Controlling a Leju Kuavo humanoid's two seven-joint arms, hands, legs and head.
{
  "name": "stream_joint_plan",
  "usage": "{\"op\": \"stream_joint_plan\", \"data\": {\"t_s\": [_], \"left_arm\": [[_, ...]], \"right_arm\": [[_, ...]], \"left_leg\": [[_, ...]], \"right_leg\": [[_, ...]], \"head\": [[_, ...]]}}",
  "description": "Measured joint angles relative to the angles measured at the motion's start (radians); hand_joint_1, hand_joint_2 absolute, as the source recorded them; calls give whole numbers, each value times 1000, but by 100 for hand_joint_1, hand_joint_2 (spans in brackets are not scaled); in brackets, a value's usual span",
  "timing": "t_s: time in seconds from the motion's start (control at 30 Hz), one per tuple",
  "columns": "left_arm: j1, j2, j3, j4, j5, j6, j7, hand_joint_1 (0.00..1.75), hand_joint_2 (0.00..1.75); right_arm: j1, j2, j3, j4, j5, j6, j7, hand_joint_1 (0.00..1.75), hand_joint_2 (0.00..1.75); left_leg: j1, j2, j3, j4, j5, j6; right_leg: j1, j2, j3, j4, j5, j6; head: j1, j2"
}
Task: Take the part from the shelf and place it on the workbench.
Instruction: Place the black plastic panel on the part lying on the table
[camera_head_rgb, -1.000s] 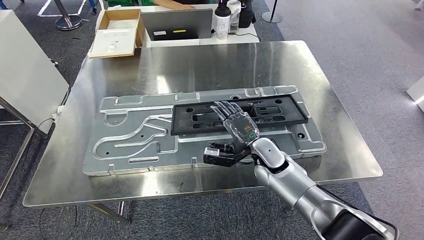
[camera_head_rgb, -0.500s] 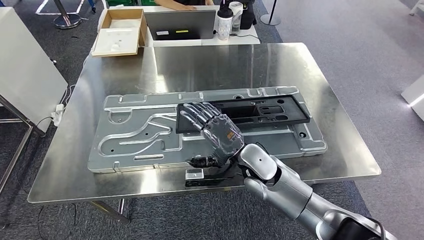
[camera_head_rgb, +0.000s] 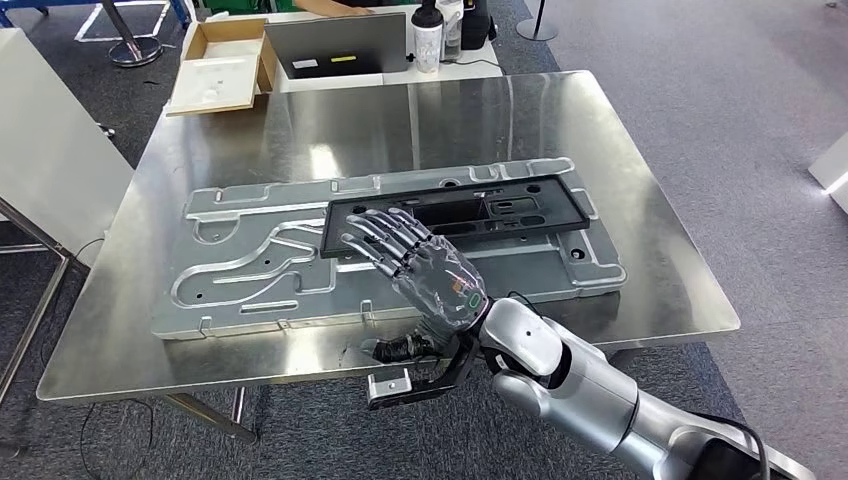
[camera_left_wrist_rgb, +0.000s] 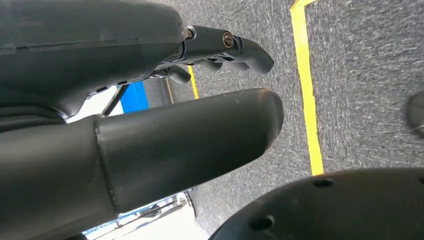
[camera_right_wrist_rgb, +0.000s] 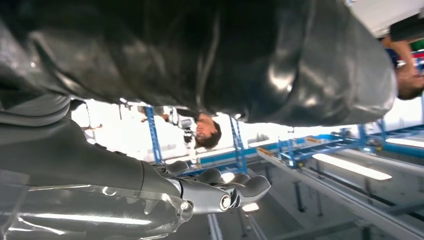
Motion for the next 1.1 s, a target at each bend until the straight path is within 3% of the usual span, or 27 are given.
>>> {"op": "stream_joint_plan", "data": {"t_s": [0.03,0.07,0.1,0.17,0.23,0.27,0.37,0.4,0.43,0.5,0.53,0.57,0.6,0.63,0.7,0.77,0.8,0.87,0.93,1.0,1.03,1.07,1.1], "left_arm": [[-1,0,0,0,-1,-1,-1,0,0],[-2,1,0,0,-1,-1,-1,0,0],[-3,2,-1,0,-1,-1,-1,0,0],[-4,3,-1,0,-3,-1,-1,0,0],[-6,5,-1,0,-3,-1,-1,0,0],[-7,6,-1,0,-3,-1,-2,0,0],[-9,7,-2,0,-3,-1,-3,0,0],[-10,6,-2,0,-3,-1,-3,0,0],[-11,6,-2,0,-4,-1,-3,0,0],[-12,6,-3,0,-7,0,-3,0,0],[-11,7,-3,0,-9,1,-3,0,0],[-11,8,-4,0,-9,2,-2,0,0],[-10,9,-4,0,-8,2,0,0,0],[-9,10,-4,0,-6,2,2,0,0],[-6,10,-4,0,1,0,10,0,0],[-3,9,-4,0,8,-1,16,0,0],[-1,9,-4,0,9,0,18,0,0],[3,9,-4,0,9,1,20,0,0],[5,9,-4,0,8,3,20,0,0],[6,10,-4,0,6,3,20,0,0],[5,9,-4,0,5,2,20,0,0],[5,9,-4,0,4,2,20,0,0],[5,9,-4,0,4,3,20,0,0]], "right_arm": [[0,0,2,-3,0,0,0,0,0],[0,0,4,-5,0,0,0,0,0],[0,0,5,-7,0,0,0,0,0],[0,0,7,-11,0,0,0,0,0],[0,0,7,-18,0,0,0,0,0],[0,0,7,-21,0,0,0,0,0],[-1,0,8,-24,0,-1,0,0,0],[-1,-1,8,-24,-1,-2,0,0,0],[-1,-2,8,-24,-3,-4,0,0,0],[0,-4,8,-25,-6,-8,0,0,0],[2,-6,8,-25,-7,-10,1,0,0],[6,-7,8,-25,-6,-13,2,0,0],[9,-7,9,-25,-5,-14,2,0,0],[12,-7,11,-24,-2,-17,3,0,0],[14,-7,19,-24,5,-23,2,0,0],[16,-7,25,-23,13,-35,1,0,0],[18,-7,27,-21,17,-41,1,0,0],[20,-5,33,-12,22,-50,2,0,0],[17,0,38,2,24,-54,3,0,0],[14,6,41,17,26,-56,4,0,0],[13,8,41,23,28,-59,5,0,0],[14,10,42,28,32,-62,6,0,0],[14,10,42,33,38,-68,9,0,0]], "left_leg": [[0,0,-17,56,-28,-1],[0,0,-21,88,-37,-1],[0,0,-7,84,-25,1],[-3,0,73,-27,30,11],[-9,-1,153,-158,57,21],[-12,-1,170,-192,58,25],[-14,2,158,-213,81,37],[-11,4,149,-217,95,45],[-8,7,138,-222,111,52],[-7,10,109,-224,138,60],[-8,10,93,-223,150,60],[-8,11,77,-222,161,59],[-8,11,61,-219,171,57],[-8,11,46,-215,180,55],[-8,11,21,-204,194,48],[-11,10,7,-193,204,38],[-12,9,4,-190,210,32],[-11,8,0,-190,221,18],[-9,6,-15,-165,186,8],[-5,5,-46,-73,90,0],[-4,4,-61,-9,44,-3],[-4,4,-70,49,18,-6],[-3,4,-68,85,19,-8]], "right_leg": [[2,0,-11,1,7,-1],[5,0,-21,2,15,-1],[6,0,-32,4,22,-1],[9,0,-51,7,37,2],[11,0,-62,8,54,11],[11,-1,-64,6,62,17],[9,-1,-66,-6,85,37],[8,0,-72,1,70,43],[8,1,-83,26,35,48],[4,1,-112,135,-74,56],[3,1,-124,200,-113,60],[2,1,-126,250,-128,63],[2,1,-113,271,-120,65],[1,0,-83,256,-96,66],[0,0,21,137,-63,64],[4,1,105,13,-81,53],[8,1,122,-16,-92,46],[10,0,116,-26,-85,29],[6,-5,98,-29,-64,8],[5,-7,70,-31,-39,-5],[5,-8,55,-30,-27,-7],[6,-8,39,-29,-15,-6],[6,-8,23,-27,-3,-4]], "head": [[0,0],[0,0],[0,0],[0,0],[0,0],[0,0],[0,0],[0,0],[1,0],[2,0],[2,0],[2,0],[2,0],[2,0],[2,0],[2,0],[1,0],[1,0],[1,0],[1,0],[0,0],[0,0],[0,0]]}}
